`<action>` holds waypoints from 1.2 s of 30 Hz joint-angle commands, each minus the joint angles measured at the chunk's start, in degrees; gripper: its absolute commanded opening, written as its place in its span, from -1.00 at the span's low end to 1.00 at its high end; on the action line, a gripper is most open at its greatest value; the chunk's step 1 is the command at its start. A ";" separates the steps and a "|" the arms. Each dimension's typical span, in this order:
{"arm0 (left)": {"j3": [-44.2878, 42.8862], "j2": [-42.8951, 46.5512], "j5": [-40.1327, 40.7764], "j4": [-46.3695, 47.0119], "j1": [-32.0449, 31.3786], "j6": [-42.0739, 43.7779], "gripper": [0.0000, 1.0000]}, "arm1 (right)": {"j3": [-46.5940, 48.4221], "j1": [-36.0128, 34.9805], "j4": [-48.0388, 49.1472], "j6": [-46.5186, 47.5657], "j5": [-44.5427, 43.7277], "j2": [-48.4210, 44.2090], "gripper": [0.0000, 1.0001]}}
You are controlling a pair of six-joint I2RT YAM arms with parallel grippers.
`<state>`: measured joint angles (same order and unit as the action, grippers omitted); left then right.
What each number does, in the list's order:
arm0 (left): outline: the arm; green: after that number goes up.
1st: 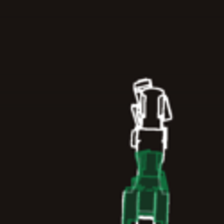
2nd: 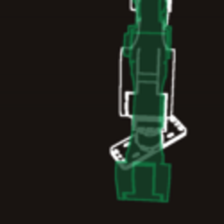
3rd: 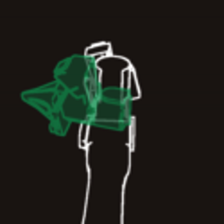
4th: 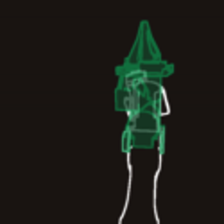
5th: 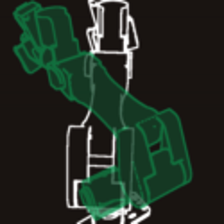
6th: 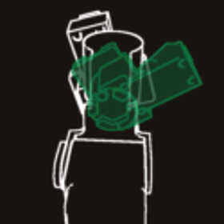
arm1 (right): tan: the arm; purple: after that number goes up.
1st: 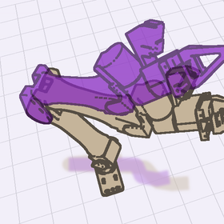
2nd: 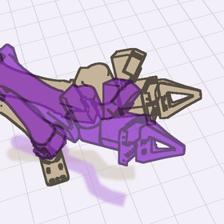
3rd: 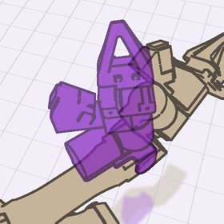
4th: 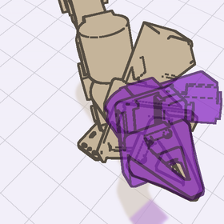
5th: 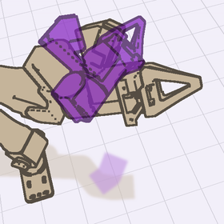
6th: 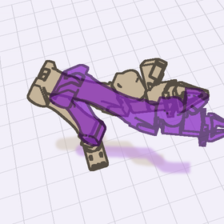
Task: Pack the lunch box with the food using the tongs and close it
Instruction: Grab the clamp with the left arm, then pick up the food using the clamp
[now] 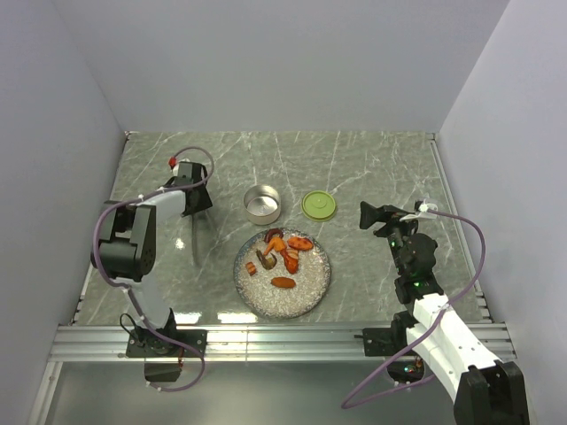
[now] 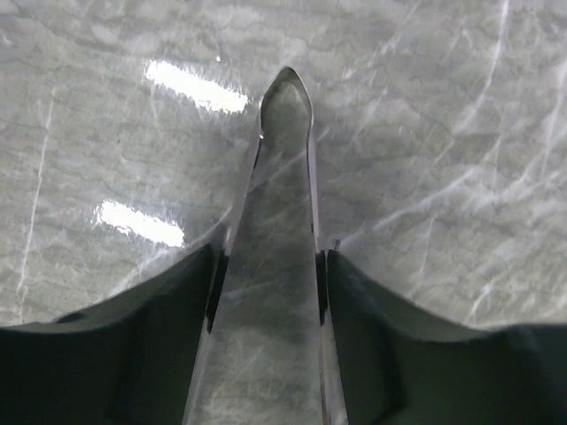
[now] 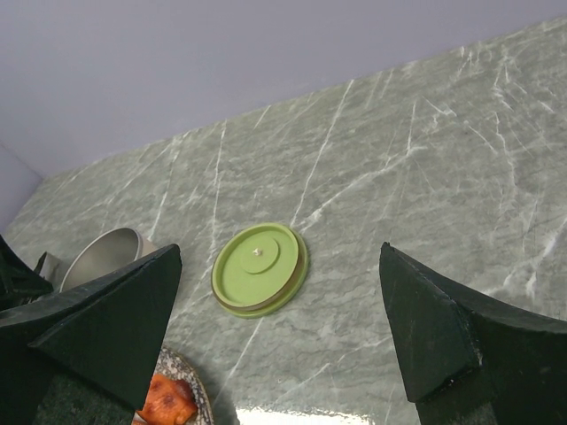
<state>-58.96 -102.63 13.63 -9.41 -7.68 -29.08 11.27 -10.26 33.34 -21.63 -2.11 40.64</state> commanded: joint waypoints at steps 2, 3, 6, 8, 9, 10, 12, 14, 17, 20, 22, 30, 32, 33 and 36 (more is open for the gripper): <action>-3.09 -2.92 4.21 -3.95 -1.63 0.87 0.03 | 2.88 -0.11 1.11 0.01 0.26 0.05 0.98; -3.00 -2.67 4.21 -3.60 -1.89 1.22 -0.02 | 2.97 -0.20 1.11 0.01 0.26 0.05 0.98; -0.99 0.40 6.23 -0.72 -3.13 1.31 -0.04 | 2.97 -0.11 1.20 0.01 0.18 0.23 0.98; 0.86 3.47 8.50 0.61 -4.26 1.48 -0.03 | 2.97 -0.11 1.29 0.01 0.18 0.40 0.98; 1.47 4.62 9.39 1.14 -4.88 1.66 -0.03 | 2.88 -0.20 1.29 0.01 0.26 0.49 0.98; 2.78 7.15 10.36 2.89 -5.49 2.01 -0.02 | 2.97 -0.11 1.29 0.09 0.09 0.49 0.97; 5.15 9.89 13.16 4.74 -7.42 2.36 -0.01 | 2.97 -0.20 1.20 0.01 0.09 0.40 0.97; 6.83 14.20 15.19 7.47 -9.09 2.71 0.00 | 2.71 -0.20 1.20 0.01 -0.26 0.23 0.97; 9.82 19.30 16.17 10.88 -10.59 3.06 0.01 | 2.71 -0.20 1.20 -0.08 -0.44 -0.04 0.97; 11.85 22.99 17.66 12.13 -12.52 3.42 0.00 | 2.53 -0.11 1.20 0.01 -0.62 -0.13 0.97; 12.99 25.53 19.06 12.57 -13.58 3.50 0.00 | 2.44 -0.11 1.20 0.01 -0.61 -0.30 0.97; 19.14 39.93 25.21 14.77 -21.66 4.56 -0.03 | 2.27 -0.11 1.55 0.09 -0.44 -0.39 0.97; 21.06 42.85 26.62 15.64 -24.04 5.08 -0.03 | 2.18 -0.20 1.72 0.09 -0.26 -0.30 0.97; 21.69 45.47 26.97 16.87 -24.92 5.87 -0.03 | 2.18 -0.20 1.81 0.09 -0.26 -0.21 0.97; 24.06 48.92 28.64 19.50 -27.99 7.02 -0.03 | 2.01 -0.11 2.08 0.09 -0.09 -0.13 0.97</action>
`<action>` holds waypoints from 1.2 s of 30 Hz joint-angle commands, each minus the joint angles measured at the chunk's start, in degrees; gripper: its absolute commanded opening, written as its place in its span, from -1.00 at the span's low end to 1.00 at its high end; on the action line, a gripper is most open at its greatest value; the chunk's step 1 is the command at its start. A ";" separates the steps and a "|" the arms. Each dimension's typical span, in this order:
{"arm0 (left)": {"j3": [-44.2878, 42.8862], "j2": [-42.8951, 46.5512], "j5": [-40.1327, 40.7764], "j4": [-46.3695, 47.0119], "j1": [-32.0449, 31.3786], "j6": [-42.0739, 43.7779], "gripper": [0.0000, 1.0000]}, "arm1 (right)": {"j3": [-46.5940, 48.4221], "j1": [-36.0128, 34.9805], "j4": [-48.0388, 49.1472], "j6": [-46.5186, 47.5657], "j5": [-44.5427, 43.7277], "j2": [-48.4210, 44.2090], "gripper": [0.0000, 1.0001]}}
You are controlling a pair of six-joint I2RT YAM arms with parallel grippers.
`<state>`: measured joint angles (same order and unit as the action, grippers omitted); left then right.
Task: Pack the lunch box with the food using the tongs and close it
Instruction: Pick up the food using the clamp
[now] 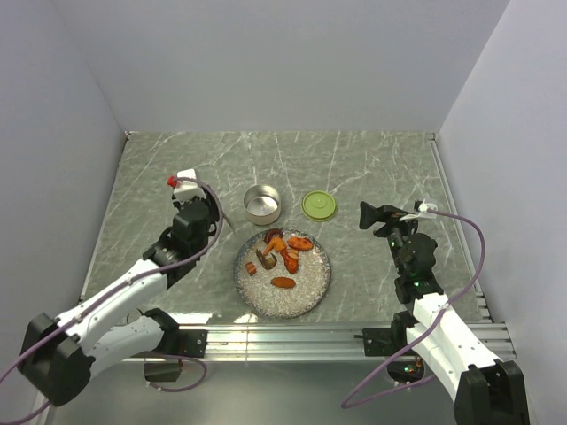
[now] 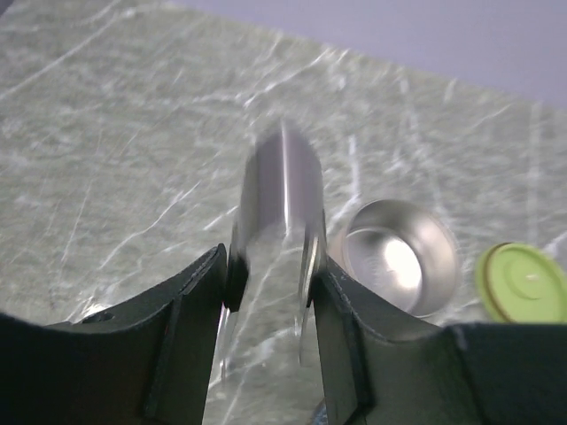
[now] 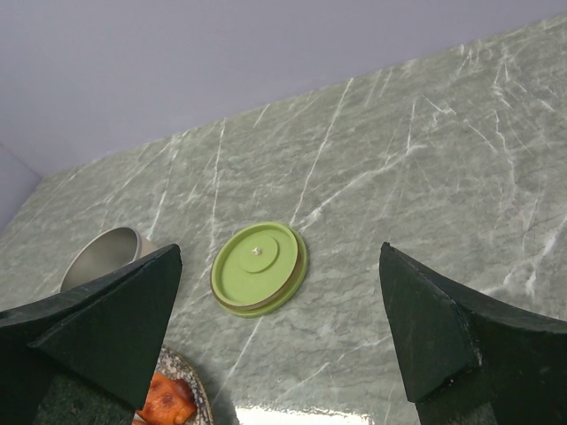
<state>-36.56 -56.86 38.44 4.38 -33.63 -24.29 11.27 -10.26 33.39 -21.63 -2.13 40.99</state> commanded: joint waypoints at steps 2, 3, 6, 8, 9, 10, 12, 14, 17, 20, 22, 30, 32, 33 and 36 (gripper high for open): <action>2.97 5.61 5.41 6.86 -4.24 3.28 -0.04 | 2.00 -0.20 2.38 0.09 -0.07 -0.04 0.97; 3.24 6.75 6.03 7.22 -5.04 3.90 -0.04 | 2.00 -0.20 2.56 0.09 0.02 0.14 0.97; 3.51 7.64 8.31 7.84 -7.94 4.78 -0.04 | 2.27 -0.11 2.82 0.10 0.28 0.93 0.97; 3.07 7.47 9.28 7.13 -10.31 5.04 -0.04 | 2.36 -0.11 3.00 0.10 0.37 1.28 0.97; 2.72 7.21 10.16 6.70 -11.45 5.22 -0.04 | 2.44 -0.11 3.09 0.09 0.46 1.46 0.97; 2.37 7.12 12.08 5.56 -13.64 5.31 -0.03 | 2.44 -0.20 3.35 0.18 0.37 1.55 0.97; 0.97 6.94 14.38 3.36 -16.02 4.35 -0.03 | 2.36 -0.20 3.53 0.27 0.55 1.72 0.97; -0.79 6.68 16.75 -0.92 -19.10 3.21 -0.03 | 2.36 -0.11 3.70 0.27 0.55 1.90 0.97; -3.25 5.97 20.53 -7.60 -23.14 -0.48 -0.03 | 2.36 -0.11 4.05 0.27 0.64 2.25 0.97; -4.92 5.18 24.56 -11.92 -26.83 -4.26 -0.04 | 2.18 -0.11 4.41 0.27 0.72 2.34 0.97; -5.28 5.01 25.37 -12.20 -28.94 -4.62 -0.04 | 2.09 -0.20 4.67 0.18 0.90 2.34 0.97; -5.19 4.92 24.67 -12.73 -32.99 -6.02 -0.08 | 1.92 -0.11 4.76 0.27 0.90 1.55 0.97; -5.28 4.66 24.58 -13.61 -33.87 -6.99 -0.09 | 1.83 -0.11 4.85 0.27 0.90 1.55 0.97; -5.37 4.65 24.84 -13.87 -34.48 -7.26 -0.09 | 1.83 -0.20 4.85 0.27 0.99 1.55 0.97; -5.37 4.74 25.20 -13.70 -35.89 -7.26 -0.10 | 1.92 -0.20 5.02 0.27 1.08 1.81 0.97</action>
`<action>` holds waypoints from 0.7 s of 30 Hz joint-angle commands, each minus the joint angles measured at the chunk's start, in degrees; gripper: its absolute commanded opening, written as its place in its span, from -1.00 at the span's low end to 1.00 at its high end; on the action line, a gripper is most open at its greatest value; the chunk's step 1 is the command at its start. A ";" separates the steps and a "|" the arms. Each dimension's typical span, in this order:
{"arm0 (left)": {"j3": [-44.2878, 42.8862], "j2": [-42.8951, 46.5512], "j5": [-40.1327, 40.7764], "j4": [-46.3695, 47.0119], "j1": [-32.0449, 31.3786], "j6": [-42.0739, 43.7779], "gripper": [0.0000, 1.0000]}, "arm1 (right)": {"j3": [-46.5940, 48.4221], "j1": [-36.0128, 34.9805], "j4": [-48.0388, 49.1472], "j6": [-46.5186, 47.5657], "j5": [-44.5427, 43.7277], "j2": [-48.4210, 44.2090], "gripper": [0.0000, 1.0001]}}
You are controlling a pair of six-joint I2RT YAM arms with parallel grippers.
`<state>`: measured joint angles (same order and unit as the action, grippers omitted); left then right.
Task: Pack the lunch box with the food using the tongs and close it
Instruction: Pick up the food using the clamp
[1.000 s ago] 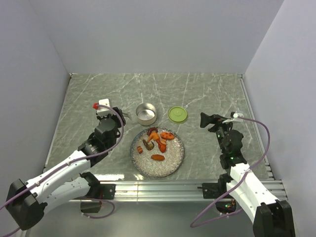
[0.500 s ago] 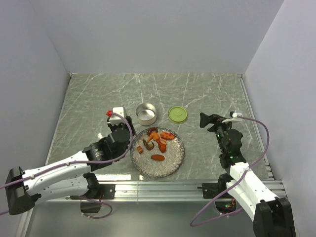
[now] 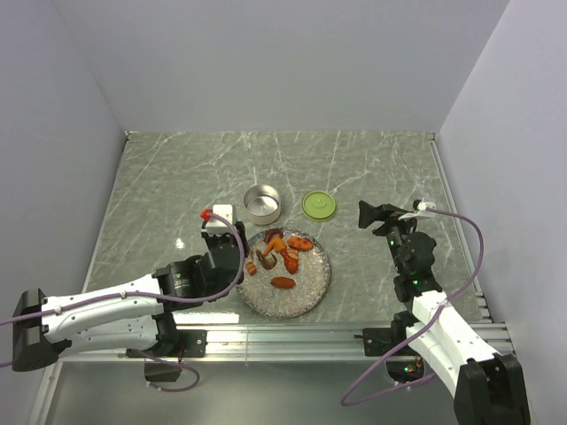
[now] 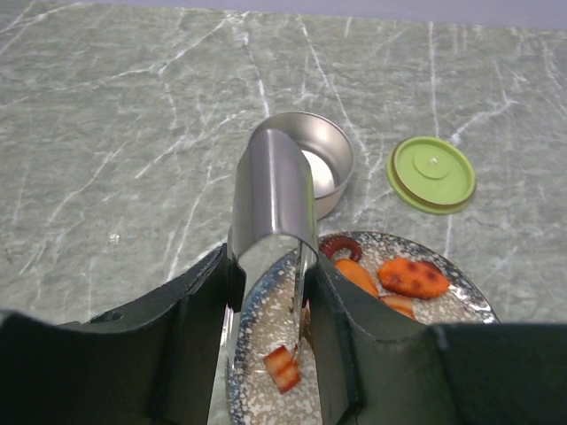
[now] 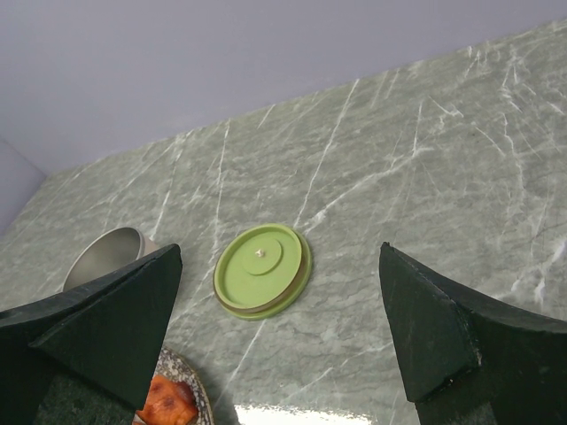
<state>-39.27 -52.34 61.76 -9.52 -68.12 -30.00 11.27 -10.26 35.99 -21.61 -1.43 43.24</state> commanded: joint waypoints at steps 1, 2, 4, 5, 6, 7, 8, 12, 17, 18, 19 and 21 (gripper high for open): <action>-2.48 0.22 1.96 0.81 -2.36 -1.21 -0.10 | 2.00 -0.11 2.51 0.25 0.46 -0.09 0.97; -2.48 0.22 1.88 1.34 -2.81 -1.03 -0.10 | 2.09 -0.20 2.51 0.25 0.38 0.00 0.97; -2.83 -0.13 1.88 1.17 -3.42 -1.11 -0.10 | 2.18 -0.11 2.42 0.34 0.55 0.26 0.97; -3.09 -0.48 1.88 0.21 -3.60 -1.64 -0.10 | 2.27 -0.11 2.42 0.42 0.55 0.44 0.97; -3.27 -0.66 1.88 -0.32 -3.60 -1.99 -0.10 | 2.35 -0.11 2.42 0.34 0.55 0.44 0.97; -3.71 -0.84 1.88 -0.76 -3.69 -2.34 -0.10 | 2.36 -0.11 2.42 0.25 0.47 0.44 0.97; -3.80 -1.27 1.79 -1.81 -3.78 -3.13 -0.10 | 2.27 -0.20 2.51 0.34 0.46 0.44 0.97; -4.68 -1.98 2.23 -3.92 -3.95 -4.81 -0.10 | 2.27 -0.11 2.60 0.34 0.64 0.44 0.97; -4.68 -2.59 2.32 -3.05 -3.95 -4.02 -0.10 | 2.44 -0.11 2.68 0.25 0.64 0.79 0.97; -4.51 -2.68 2.32 -2.79 -3.87 -3.93 -0.09 | 2.44 -0.11 2.77 0.34 0.64 0.88 0.97; -4.42 -2.68 2.40 -2.52 -3.87 -3.84 -0.10 | 2.44 -0.11 2.77 0.34 0.73 0.88 0.97; -4.33 -2.60 2.49 -2.52 -3.95 -3.84 -0.10 | 2.44 -0.11 2.77 0.34 0.82 0.88 0.97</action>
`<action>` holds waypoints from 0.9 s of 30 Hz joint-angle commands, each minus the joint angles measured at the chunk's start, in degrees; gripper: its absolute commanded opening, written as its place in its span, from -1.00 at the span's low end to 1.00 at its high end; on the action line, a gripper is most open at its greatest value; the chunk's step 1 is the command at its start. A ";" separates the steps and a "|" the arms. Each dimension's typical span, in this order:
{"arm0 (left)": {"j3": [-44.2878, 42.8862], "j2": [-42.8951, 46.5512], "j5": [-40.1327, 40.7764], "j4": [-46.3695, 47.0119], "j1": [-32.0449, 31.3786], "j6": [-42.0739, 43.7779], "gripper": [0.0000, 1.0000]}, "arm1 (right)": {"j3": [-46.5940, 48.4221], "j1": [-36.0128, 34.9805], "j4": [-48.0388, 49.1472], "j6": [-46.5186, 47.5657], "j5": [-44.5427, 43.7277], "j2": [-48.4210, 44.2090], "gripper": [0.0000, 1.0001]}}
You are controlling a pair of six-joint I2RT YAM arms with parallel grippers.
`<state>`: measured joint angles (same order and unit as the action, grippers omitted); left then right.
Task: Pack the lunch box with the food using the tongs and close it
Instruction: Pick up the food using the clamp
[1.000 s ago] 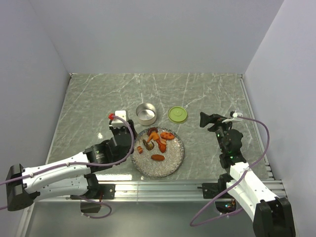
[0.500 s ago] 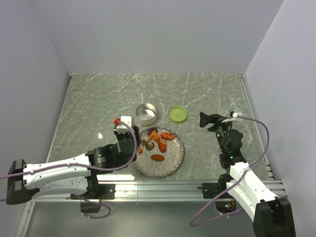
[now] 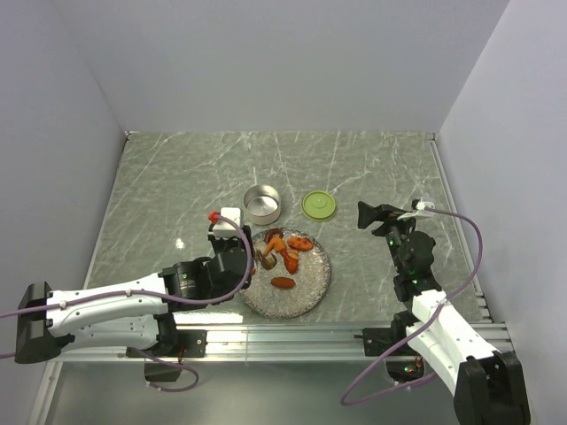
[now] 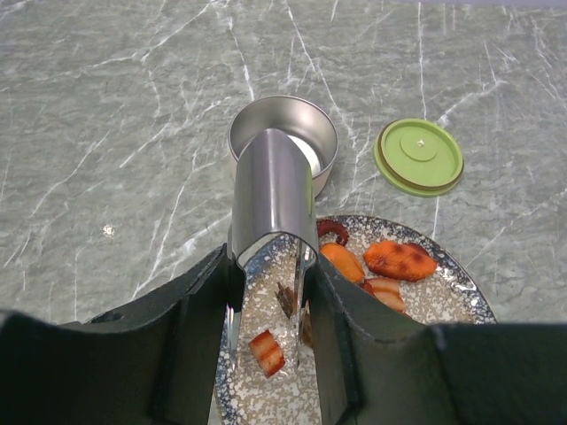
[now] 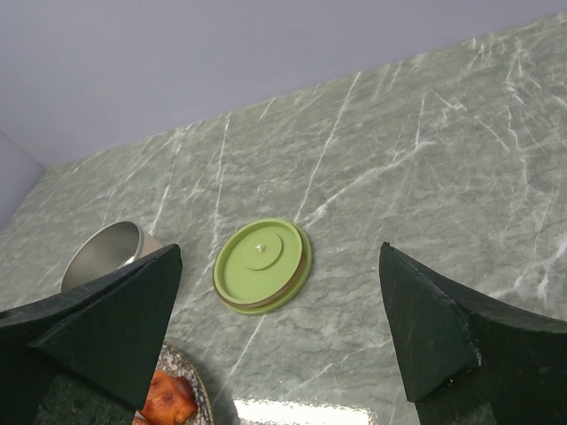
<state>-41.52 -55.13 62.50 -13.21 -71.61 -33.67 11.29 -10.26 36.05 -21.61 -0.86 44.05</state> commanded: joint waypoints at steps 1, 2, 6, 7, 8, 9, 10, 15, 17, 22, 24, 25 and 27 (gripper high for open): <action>-1.99 0.03 1.84 1.26 -0.46 -0.17 -0.10 | 2.42 -0.11 2.71 0.34 0.25 0.07 0.97; -1.90 0.03 1.92 1.43 -0.37 -0.08 -0.10 | 2.42 -0.11 2.79 0.34 0.25 0.16 0.97; -0.94 -0.24 1.66 3.80 -0.37 1.32 -0.10 | 2.42 -0.20 2.88 0.34 0.34 0.25 0.97; -0.85 -0.41 1.40 4.16 -0.28 1.67 -0.10 | 2.51 -0.20 2.88 0.34 0.51 0.42 0.97; -0.85 -0.76 1.40 4.07 -0.28 1.59 -0.12 | 2.51 -0.11 2.88 0.34 0.51 0.51 0.97; -1.11 -0.94 1.40 3.72 -0.28 1.33 -0.13 | 2.60 -0.11 2.80 0.34 0.51 0.59 0.97; -1.20 -1.03 1.48 3.20 -0.19 0.63 -0.14 | 2.68 -0.20 2.88 0.34 0.60 0.60 0.97; -1.37 -1.03 -0.18 2.32 0.77 0.10 -0.22 | 2.69 -0.20 2.97 0.42 0.69 0.95 0.97; -1.37 -1.03 -0.88 1.79 1.12 -0.52 -0.26 | 2.86 -0.11 2.97 0.42 0.60 1.12 0.97; -1.64 -1.73 -2.47 1.09 2.53 -0.78 -0.32 | 3.12 -0.20 2.88 0.42 0.69 1.65 0.97; -1.81 -2.34 -2.04 1.08 2.79 -0.78 -0.45 | 3.12 -0.11 2.88 0.42 0.60 1.65 0.97; -1.90 -2.52 -1.94 1.43 2.71 -0.43 -0.50 | 2.95 -0.11 2.88 0.42 0.69 1.65 0.97; -1.55 -2.70 -1.85 2.57 3.06 0.36 -0.61 | 2.95 -0.11 2.88 0.42 0.69 1.56 0.97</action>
<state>-41.52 -57.39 61.10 -11.86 -69.04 -33.71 11.35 -10.26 36.45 -21.61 -0.38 45.60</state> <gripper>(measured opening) 0.344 0.986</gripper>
